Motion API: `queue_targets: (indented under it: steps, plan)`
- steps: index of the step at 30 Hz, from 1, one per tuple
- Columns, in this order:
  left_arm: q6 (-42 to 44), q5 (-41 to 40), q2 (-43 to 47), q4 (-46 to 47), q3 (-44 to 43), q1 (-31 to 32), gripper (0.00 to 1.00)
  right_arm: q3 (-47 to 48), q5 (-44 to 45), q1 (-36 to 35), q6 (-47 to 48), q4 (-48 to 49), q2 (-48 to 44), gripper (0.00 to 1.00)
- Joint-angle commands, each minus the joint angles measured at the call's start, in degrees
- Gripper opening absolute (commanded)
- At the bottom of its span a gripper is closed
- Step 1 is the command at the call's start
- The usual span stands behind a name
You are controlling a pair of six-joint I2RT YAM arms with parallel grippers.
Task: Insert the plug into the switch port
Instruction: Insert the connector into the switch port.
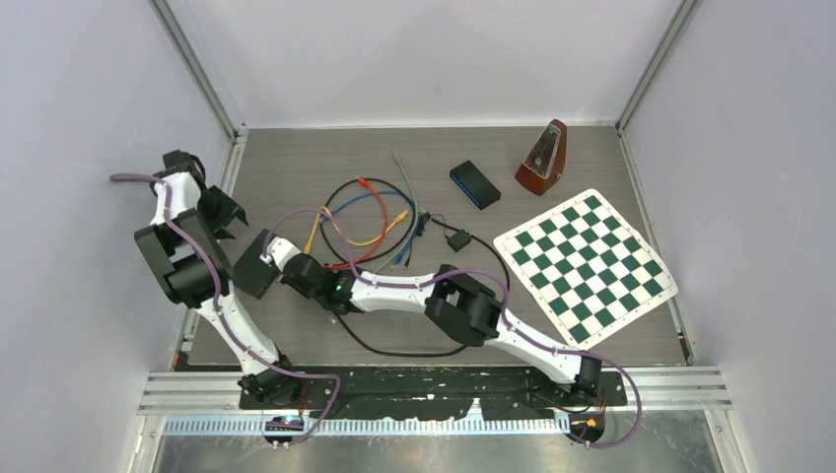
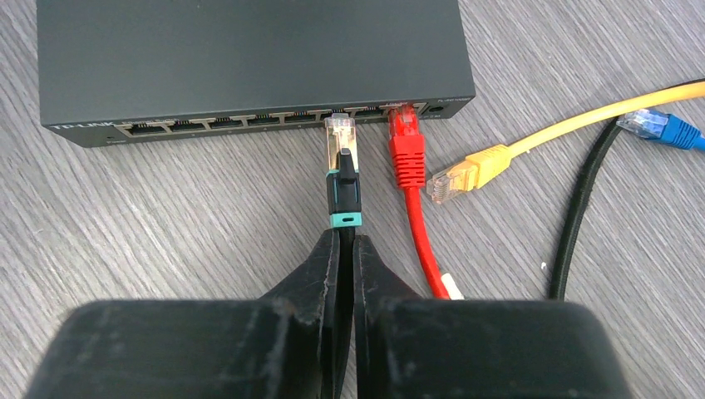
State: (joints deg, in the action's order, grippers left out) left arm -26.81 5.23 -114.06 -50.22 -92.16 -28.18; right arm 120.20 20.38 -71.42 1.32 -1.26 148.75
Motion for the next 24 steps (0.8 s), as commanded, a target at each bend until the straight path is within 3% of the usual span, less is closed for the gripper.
queue_targets:
  steps: [1, 6, 16, 24]
  plan:
    - [0.5, 2.6, 0.0, 0.3, 2.4, 0.5, 0.48, -1.5, -0.9, -0.2, -1.1, -2.5, -3.0, 0.05]
    - [2.4, 3.3, -1.4, 0.7, 3.6, 0.5, 0.48, -5.9, -0.9, -0.2, -1.1, 0.4, -5.7, 0.05]
    - [3.3, 8.6, -2.3, -1.9, 3.9, 0.0, 0.44, -6.1, -1.6, -0.2, -0.9, 0.6, -5.4, 0.05]
    - [2.0, 10.7, 2.3, -0.3, 10.3, -0.3, 0.43, -6.1, -0.9, -0.3, -1.1, -1.0, -6.2, 0.05]
